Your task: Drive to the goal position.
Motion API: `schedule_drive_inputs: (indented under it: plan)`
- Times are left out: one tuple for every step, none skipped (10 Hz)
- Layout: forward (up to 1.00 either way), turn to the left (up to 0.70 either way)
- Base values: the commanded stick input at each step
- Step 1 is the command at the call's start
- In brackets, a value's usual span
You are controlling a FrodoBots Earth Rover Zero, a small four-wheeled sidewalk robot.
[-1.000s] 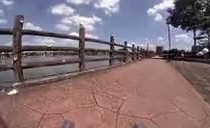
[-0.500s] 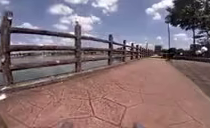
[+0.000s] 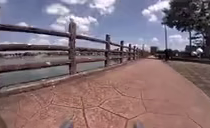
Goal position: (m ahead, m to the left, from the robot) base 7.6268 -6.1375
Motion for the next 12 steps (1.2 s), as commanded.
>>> schedule_drive_inputs:
  plan:
    - [0.03, -0.44]
    - [0.00, -0.45]
    - [0.00, -0.45]
    - [0.00, -0.45]
    - [0.00, -0.45]
    - [0.00, -0.45]
    - [0.00, -0.45]
    - [0.00, -0.45]
    - [0.32, -0.33]
    - [0.50, -0.27]
    - [0.50, -0.27]
    - [0.50, -0.27]
